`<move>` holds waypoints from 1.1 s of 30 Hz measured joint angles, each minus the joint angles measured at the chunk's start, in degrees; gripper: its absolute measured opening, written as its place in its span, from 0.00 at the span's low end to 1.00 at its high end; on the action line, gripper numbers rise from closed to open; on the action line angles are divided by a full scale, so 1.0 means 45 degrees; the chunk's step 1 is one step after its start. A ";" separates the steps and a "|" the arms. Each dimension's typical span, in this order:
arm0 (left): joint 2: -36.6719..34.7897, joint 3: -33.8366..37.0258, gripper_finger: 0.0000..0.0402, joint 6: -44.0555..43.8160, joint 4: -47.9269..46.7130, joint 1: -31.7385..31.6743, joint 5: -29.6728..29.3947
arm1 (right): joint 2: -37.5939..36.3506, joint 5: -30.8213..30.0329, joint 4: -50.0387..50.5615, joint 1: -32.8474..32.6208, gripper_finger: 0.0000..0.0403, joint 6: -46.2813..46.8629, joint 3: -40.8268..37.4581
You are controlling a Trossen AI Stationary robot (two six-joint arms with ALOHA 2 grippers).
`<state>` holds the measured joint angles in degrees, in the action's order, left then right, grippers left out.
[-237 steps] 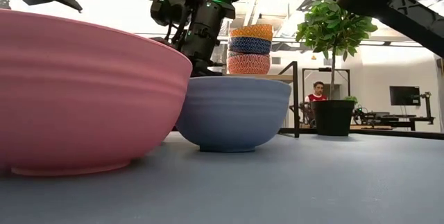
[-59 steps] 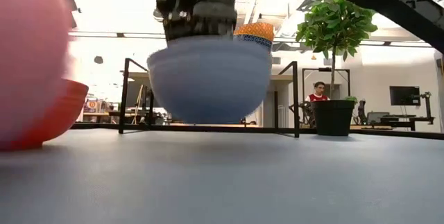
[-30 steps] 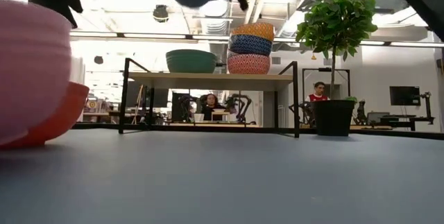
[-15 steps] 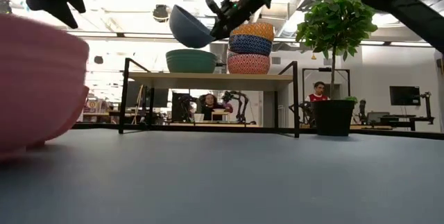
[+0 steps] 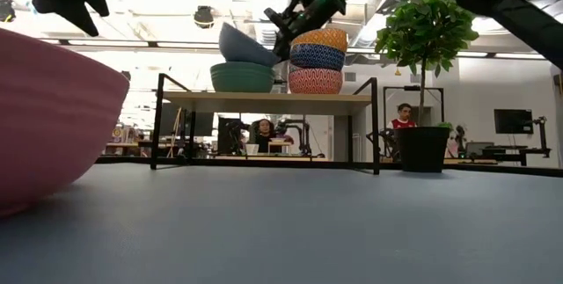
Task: Place and stack bowls onto a shelf
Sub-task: Stack the blue bowl on top of the green bowl on the shelf, then stack the red bowl on top of the blue bowl on the shelf
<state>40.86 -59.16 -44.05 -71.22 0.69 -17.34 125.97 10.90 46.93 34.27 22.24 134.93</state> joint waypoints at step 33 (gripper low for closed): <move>0.0000 0.0010 0.71 0.0685 -0.0128 -0.0003 0.0132 | -0.2310 0.0462 -0.1372 -0.1841 0.44 -0.1731 0.0003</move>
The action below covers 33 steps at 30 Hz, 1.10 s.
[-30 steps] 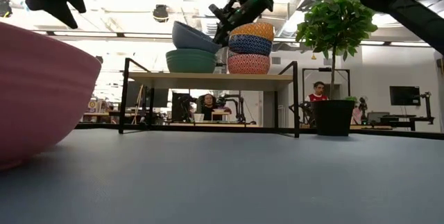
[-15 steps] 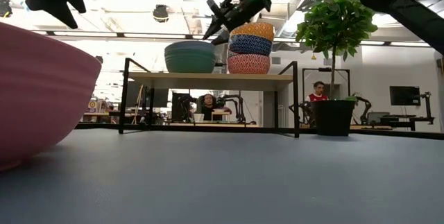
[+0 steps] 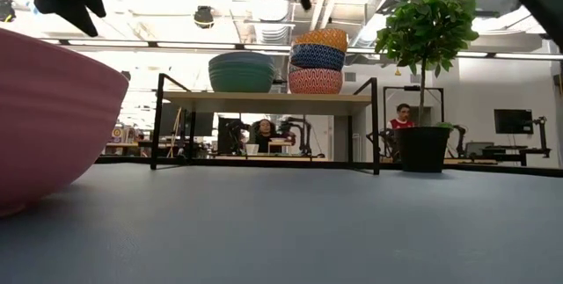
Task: Place and stack bowls onto a shelf
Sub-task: Stack the red bowl on top of the blue bowl on the shelf
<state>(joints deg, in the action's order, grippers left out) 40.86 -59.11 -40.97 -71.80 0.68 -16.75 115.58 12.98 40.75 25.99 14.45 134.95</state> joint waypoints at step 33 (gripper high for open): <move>0.2270 0.5581 0.70 -0.5495 0.2878 0.4700 0.3190 | 0.0212 -0.3547 0.3594 -0.4135 0.43 -0.0503 -0.0013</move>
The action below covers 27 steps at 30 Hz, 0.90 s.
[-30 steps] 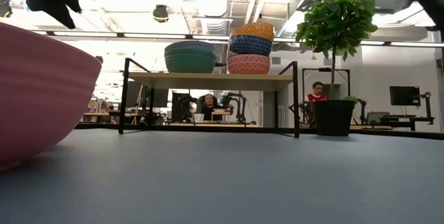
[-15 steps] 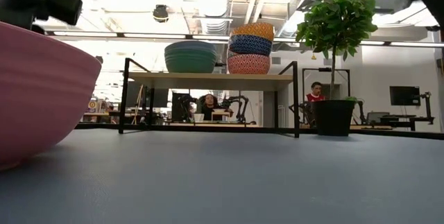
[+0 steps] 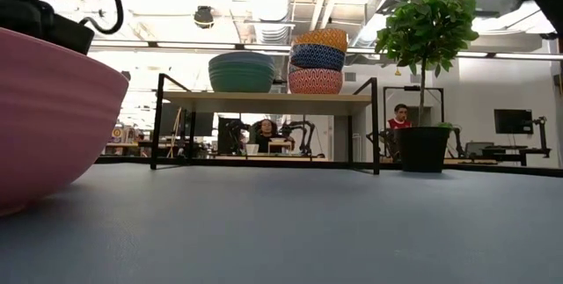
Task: Place and stack bowls onto a shelf
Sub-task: Stack the red bowl on top of the blue bowl on the shelf
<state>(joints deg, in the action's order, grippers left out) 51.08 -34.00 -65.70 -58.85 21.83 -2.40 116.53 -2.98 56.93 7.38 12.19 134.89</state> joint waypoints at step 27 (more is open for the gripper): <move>0.0795 -0.3378 0.00 -0.3772 -0.3431 -0.0024 -0.3519 | -0.0005 0.0000 0.0736 0.0153 0.43 0.1220 0.0000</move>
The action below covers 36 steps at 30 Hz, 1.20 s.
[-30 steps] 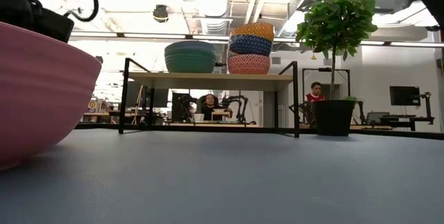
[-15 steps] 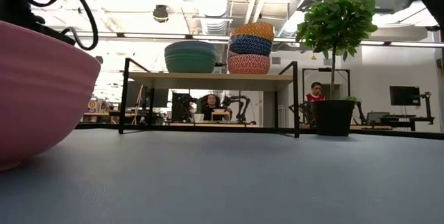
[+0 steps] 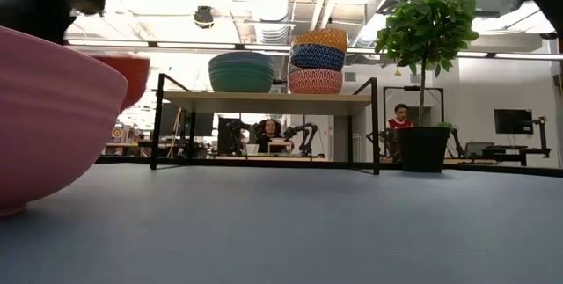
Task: Place and stack bowls onto a shelf
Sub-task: Stack the red bowl on top of the blue bowl on the shelf
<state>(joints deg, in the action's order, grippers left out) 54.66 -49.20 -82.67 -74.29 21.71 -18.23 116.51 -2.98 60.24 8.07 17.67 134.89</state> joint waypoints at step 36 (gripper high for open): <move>0.3467 -0.8268 0.00 0.7790 0.0516 -0.3224 -1.4222 | -0.0010 -1.0316 -0.8298 -0.2490 0.43 -0.7568 0.0010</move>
<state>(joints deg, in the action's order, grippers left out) 70.26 -86.40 -47.62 -71.96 7.21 -82.23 116.46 -49.41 22.90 -3.14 -16.38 134.93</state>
